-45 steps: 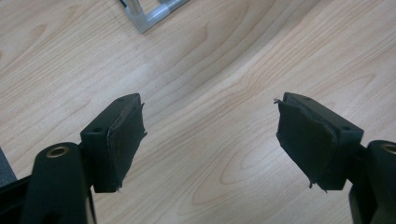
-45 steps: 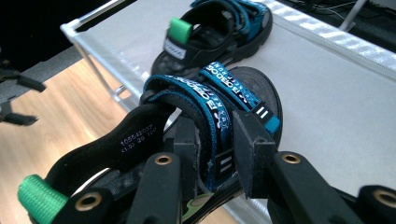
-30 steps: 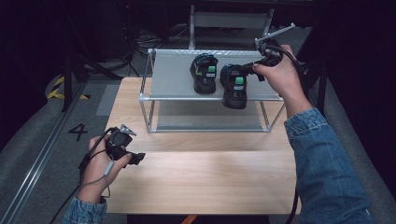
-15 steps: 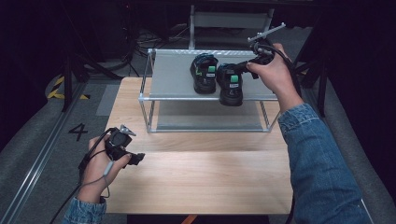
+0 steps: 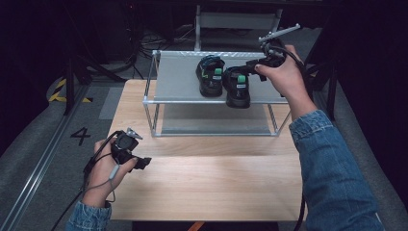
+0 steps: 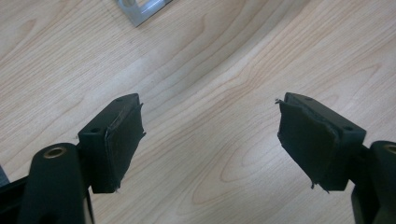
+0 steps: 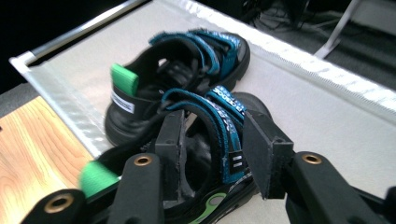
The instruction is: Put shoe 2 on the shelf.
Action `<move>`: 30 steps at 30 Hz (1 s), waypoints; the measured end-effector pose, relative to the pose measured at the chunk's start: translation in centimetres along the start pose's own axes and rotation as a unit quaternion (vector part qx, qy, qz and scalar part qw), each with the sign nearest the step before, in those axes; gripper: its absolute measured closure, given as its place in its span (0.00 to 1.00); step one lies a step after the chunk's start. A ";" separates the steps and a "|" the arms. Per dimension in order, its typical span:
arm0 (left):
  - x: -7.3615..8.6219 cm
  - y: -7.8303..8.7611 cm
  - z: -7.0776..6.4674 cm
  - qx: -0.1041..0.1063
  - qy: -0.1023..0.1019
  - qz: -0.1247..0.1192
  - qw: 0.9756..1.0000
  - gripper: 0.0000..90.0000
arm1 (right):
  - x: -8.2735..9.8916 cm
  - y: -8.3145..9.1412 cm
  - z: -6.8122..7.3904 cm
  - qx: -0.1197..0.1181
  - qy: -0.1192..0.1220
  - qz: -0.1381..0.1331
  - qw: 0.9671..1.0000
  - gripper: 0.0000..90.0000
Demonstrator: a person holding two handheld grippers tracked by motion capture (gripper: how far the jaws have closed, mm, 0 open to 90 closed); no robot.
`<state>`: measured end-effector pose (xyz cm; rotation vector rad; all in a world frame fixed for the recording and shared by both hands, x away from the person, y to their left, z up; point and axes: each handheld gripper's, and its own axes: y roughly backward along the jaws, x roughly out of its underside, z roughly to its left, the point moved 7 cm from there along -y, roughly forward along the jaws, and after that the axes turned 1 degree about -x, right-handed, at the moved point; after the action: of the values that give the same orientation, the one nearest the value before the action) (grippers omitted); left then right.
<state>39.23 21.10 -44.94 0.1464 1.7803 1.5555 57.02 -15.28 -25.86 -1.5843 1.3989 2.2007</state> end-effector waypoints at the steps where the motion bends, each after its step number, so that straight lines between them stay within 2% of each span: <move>1: -0.1 -0.1 -0.1 0.001 0.000 0.000 1.000 0.25 | 0.0 0.4 0.2 0.003 0.003 -0.004 1.000 0.67; 3: -0.3 -0.1 -0.1 0.003 -0.003 0.001 1.000 0.25 | 0.0 1.4 0.7 0.008 0.002 -0.013 1.000 0.68; 7: -0.7 -0.3 -0.2 0.005 -0.004 0.001 1.000 0.25 | 0.6 3.3 2.3 0.012 0.005 -0.020 1.000 0.80; 14: -1.1 -0.5 -0.4 0.010 -0.006 0.000 1.000 0.25 | 3.3 5.1 5.5 -0.002 0.021 -0.015 1.000 0.98; 18: -1.3 -0.6 -0.5 0.012 -0.007 0.000 1.000 0.25 | 5.3 4.7 6.7 -0.014 0.024 -0.001 1.000 1.00; 23: -1.3 -0.6 -0.5 0.010 -0.010 0.003 1.000 0.25 | 7.5 3.8 7.3 -0.025 0.016 0.012 0.999 1.00; 30: -1.1 -0.6 -0.5 0.008 -0.010 0.005 1.000 0.25 | 8.7 2.6 7.5 -0.033 0.009 0.021 0.999 1.00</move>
<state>40.00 19.96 -45.01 0.1785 1.7787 1.5431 46.31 -15.01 -30.85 -1.6149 1.3903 2.2834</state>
